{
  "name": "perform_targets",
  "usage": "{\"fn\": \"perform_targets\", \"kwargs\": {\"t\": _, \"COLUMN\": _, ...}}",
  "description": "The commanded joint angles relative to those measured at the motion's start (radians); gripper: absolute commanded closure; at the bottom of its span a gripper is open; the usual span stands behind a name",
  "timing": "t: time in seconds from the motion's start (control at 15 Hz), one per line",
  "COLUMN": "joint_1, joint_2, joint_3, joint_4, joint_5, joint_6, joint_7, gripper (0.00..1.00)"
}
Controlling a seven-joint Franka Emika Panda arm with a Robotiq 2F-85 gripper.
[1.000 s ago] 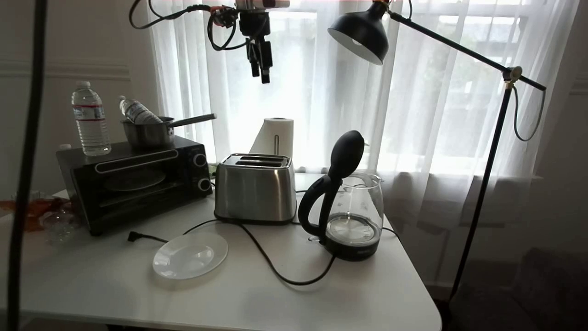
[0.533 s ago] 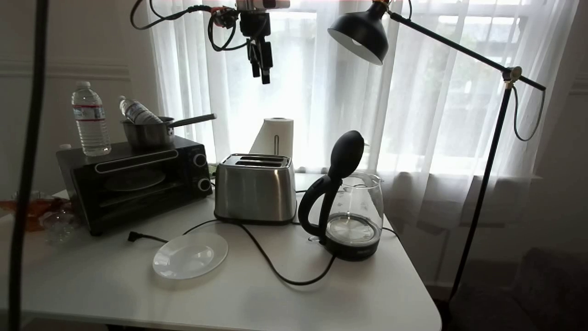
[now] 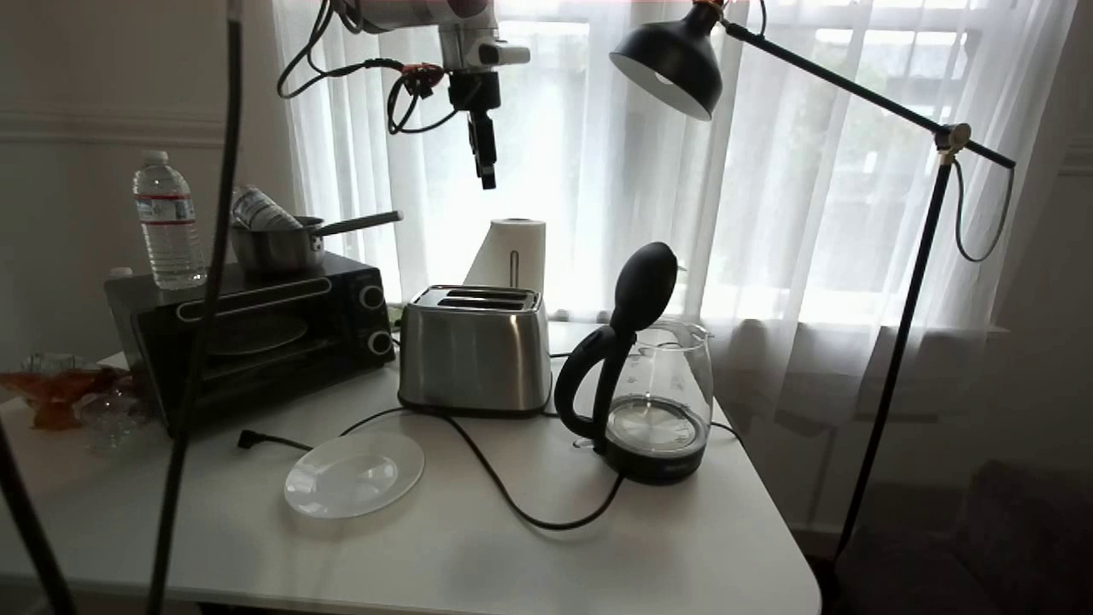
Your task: Move the paper towel roll to the right
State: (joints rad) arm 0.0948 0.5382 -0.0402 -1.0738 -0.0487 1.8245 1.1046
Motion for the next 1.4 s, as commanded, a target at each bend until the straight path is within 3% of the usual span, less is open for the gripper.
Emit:
{"fn": "perform_targets", "kwargs": {"t": 0.0, "joint_1": 0.024, "joint_2": 0.135, "joint_3": -0.036, "joint_4": 0.192, "joint_5": -0.027, "joint_6": -0.069, "joint_7": 0.090, "gripper": 0.00}}
{"fn": "perform_targets", "kwargs": {"t": 0.67, "joint_1": 0.009, "joint_2": 0.327, "joint_3": -0.055, "joint_4": 0.395, "joint_5": -0.022, "joint_6": -0.033, "joint_7": 0.098, "gripper": 0.00}}
{"fn": "perform_targets", "kwargs": {"t": 1.33, "joint_1": 0.009, "joint_2": 0.423, "joint_3": -0.071, "joint_4": 0.512, "joint_5": -0.017, "joint_6": -0.005, "joint_7": 0.166, "gripper": 0.00}}
